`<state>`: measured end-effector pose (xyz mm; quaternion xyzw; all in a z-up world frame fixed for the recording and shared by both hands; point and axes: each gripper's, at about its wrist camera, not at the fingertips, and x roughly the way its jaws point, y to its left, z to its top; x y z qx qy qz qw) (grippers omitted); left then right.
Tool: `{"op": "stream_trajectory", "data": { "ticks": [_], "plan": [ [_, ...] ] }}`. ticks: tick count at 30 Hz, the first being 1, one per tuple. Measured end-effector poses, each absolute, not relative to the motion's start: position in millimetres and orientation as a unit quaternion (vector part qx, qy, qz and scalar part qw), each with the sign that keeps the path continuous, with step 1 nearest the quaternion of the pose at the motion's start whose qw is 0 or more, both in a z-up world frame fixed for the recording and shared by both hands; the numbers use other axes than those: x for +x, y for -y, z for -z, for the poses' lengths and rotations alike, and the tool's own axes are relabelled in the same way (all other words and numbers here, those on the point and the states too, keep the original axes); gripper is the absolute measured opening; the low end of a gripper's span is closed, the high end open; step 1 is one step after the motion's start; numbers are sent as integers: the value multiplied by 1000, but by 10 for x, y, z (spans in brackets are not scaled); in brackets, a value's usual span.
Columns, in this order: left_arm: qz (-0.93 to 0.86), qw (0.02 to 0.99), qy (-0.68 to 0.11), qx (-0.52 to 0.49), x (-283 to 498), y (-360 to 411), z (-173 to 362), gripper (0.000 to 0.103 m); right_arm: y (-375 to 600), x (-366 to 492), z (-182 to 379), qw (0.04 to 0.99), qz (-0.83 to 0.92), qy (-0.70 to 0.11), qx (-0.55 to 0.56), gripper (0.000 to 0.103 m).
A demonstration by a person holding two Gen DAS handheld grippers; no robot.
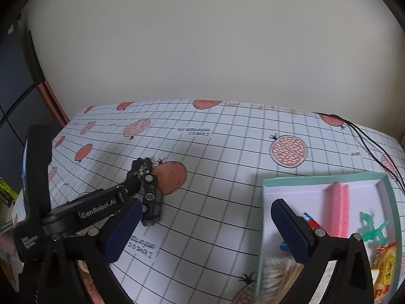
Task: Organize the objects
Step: 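Close the left tool on the black action figure while the right tool approaches the black toy car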
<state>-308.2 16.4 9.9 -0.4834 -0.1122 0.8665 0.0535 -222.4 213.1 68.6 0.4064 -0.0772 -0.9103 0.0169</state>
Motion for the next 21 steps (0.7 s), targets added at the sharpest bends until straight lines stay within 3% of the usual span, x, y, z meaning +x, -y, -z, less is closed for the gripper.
{"op": "stream_trajectory", "data": {
  "ticks": [3, 9, 21],
  "plan": [
    [-861, 48, 122, -491, -3085, -46, -56, 65, -2035, -2274, -652, 26, 909, 76, 409, 102],
    [-862, 64, 129, -486, -3098, 52, -60, 55, -1933, -2373, -535, 44, 903, 86, 418, 99],
    [-860, 82, 133, -485, -3102, 41, -70, 51, -1874, -2470, -369, 50, 889, 116, 440, 80]
  ]
}}
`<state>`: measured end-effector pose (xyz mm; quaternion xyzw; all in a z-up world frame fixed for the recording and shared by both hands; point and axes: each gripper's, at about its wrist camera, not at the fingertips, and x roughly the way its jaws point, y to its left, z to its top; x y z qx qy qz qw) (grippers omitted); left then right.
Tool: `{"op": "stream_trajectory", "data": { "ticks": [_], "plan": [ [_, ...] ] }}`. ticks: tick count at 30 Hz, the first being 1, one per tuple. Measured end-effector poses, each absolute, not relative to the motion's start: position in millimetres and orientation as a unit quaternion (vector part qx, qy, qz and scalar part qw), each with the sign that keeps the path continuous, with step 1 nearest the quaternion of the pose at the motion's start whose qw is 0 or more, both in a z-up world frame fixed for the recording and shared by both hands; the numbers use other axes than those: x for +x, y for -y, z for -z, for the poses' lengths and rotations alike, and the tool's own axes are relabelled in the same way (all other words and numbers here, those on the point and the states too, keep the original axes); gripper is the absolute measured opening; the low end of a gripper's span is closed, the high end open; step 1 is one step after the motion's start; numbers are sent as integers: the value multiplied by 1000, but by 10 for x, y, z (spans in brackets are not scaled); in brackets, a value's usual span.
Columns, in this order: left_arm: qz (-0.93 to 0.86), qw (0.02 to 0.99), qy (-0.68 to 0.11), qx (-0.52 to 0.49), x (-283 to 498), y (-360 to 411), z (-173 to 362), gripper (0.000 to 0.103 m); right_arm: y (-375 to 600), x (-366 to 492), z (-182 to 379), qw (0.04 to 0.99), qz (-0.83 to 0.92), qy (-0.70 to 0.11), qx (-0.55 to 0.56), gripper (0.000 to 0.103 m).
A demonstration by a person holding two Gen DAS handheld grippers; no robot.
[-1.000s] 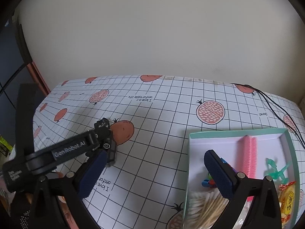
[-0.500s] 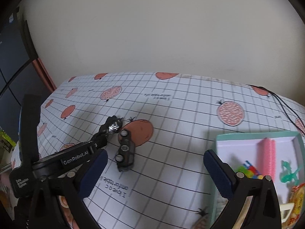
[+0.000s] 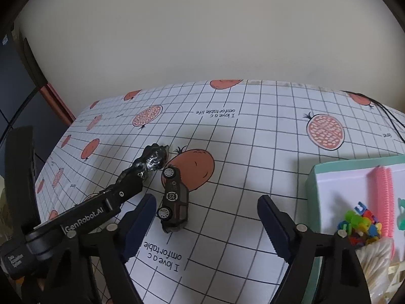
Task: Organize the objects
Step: 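Close the left tool on the black action figure while the right tool approaches the black toy car, then close the right tool on the black toy car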
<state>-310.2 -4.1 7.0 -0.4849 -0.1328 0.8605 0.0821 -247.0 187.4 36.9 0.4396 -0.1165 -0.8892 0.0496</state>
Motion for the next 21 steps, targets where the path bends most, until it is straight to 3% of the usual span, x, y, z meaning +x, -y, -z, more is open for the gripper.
{"op": "stream_trajectory", "data": {
  "ticks": [7, 11, 21],
  "plan": [
    [-859, 70, 143, -487, -3095, 156, -73, 51, -1771, -2516, -286, 61, 885, 115, 447, 72],
    [-857, 64, 147, -490, -3095, 196, -70, 51, -1730, -2518, -312, 68, 887, 114, 443, 60],
    [-853, 61, 157, -494, -3097, 256, -71, 51, -1598, -2532, -316, 86, 885, 107, 444, 52]
  ]
}}
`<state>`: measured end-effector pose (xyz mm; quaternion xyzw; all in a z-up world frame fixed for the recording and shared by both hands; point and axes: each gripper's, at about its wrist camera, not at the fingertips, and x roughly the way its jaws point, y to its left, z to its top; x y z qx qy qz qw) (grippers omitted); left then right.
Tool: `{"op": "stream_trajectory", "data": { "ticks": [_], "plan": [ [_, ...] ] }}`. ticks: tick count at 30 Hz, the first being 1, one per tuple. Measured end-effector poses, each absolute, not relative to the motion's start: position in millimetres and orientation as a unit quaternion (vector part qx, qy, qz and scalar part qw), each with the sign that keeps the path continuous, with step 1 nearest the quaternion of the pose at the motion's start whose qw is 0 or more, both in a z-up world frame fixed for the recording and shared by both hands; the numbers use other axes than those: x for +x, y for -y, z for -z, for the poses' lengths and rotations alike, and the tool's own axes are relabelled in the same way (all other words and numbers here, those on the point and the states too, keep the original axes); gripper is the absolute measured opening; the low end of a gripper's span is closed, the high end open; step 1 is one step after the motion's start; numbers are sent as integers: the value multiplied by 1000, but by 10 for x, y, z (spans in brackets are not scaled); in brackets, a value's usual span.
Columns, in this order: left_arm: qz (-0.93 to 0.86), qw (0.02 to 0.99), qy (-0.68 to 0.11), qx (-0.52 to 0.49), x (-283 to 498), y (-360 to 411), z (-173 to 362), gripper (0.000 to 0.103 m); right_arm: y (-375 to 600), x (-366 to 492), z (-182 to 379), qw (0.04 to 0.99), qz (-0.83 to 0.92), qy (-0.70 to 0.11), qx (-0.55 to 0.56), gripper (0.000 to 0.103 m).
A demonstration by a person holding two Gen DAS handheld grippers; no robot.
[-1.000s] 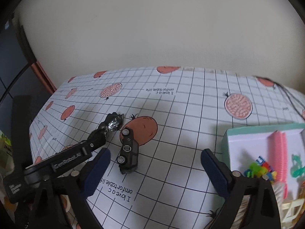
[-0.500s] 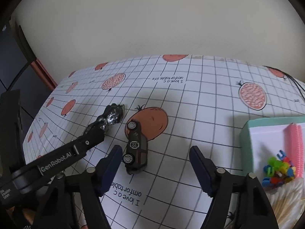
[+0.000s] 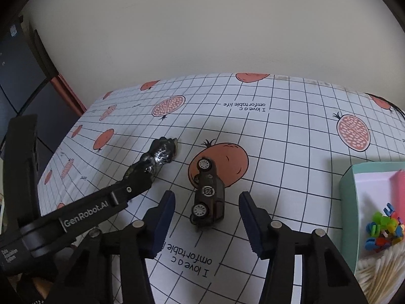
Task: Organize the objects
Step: 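Close the right tool on the black toy car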
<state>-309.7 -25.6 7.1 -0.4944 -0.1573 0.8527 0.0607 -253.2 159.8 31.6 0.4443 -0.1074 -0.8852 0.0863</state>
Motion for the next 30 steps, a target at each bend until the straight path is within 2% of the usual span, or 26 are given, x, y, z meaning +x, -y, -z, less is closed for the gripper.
{"op": "stream_trajectory", "data": {
  "ticks": [4, 9, 19, 30],
  "plan": [
    [-852, 61, 156, -496, -3103, 252, -68, 51, -1597, -2539, -270, 83, 883, 108, 449, 46],
    [-852, 61, 156, -496, -3100, 248, -69, 51, -1620, -2541, -220, 81, 879, 116, 455, 29],
    [-853, 66, 154, -494, -3086, 229, -102, 51, -1739, -2519, -227, 76, 877, 130, 457, 28],
    [-868, 77, 151, -467, -3061, 165, -373, 51, -1952, -2405, -449, 78, 880, 147, 444, 28]
  ]
}}
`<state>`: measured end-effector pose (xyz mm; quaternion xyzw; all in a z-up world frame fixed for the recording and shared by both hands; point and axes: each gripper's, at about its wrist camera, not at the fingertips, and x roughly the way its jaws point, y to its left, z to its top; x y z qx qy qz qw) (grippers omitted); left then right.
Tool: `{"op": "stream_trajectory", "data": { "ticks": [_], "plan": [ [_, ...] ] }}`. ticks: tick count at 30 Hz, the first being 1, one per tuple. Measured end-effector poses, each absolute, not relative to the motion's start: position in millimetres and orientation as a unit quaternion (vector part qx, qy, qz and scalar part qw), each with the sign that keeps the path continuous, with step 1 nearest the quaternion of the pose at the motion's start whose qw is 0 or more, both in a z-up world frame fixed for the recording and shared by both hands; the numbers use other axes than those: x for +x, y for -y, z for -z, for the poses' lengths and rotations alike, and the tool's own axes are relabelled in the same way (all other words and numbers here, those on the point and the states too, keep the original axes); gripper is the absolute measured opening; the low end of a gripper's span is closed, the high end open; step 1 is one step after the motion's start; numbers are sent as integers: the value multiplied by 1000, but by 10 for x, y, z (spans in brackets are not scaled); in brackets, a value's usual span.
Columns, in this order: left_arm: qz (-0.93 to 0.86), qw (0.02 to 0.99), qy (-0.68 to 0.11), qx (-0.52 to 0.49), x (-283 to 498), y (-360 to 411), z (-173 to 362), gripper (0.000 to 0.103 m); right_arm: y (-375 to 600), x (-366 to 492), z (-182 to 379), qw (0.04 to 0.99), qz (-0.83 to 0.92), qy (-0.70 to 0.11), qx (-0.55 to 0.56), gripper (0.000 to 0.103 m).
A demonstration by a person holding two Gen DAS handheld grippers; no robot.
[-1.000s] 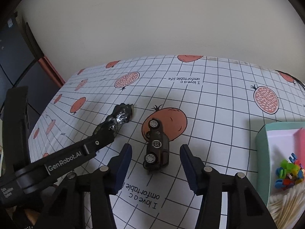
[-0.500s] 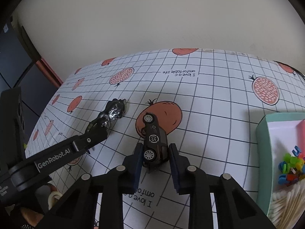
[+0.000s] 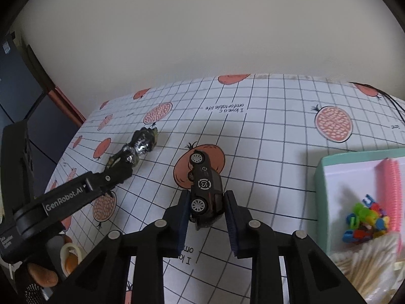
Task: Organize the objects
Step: 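Close the right tool on the black toy car, then carry the toy car with the right tool while the left tool carries the figure into the tray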
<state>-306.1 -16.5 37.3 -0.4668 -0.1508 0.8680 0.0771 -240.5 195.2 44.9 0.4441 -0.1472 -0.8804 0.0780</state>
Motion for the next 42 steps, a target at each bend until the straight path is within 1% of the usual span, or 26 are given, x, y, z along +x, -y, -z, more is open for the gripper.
{"op": "stream_trajectory", "data": {
  "ticks": [13, 18, 26, 36, 42],
  "plan": [
    [-879, 121, 140, -440, -2885, -252, -806, 51, -2541, -2114, -755, 37, 889, 161, 427, 28],
    [-876, 155, 141, -435, -2762, -547, -966, 51, -2898, -1951, -864, 12, 891, 166, 422, 28],
    [-861, 217, 121, -444, -2529, -1178, -1140, 51, -3564, -1664, -948, -39, 887, 182, 423, 28],
    [-837, 282, 50, -466, -2158, -2033, -1093, 51, -4146, -1414, -940, -93, 879, 169, 436, 28],
    [-830, 286, 2, -478, -2028, -2344, -942, 51, -4246, -1388, -800, -97, 869, 164, 456, 29]
  ]
}}
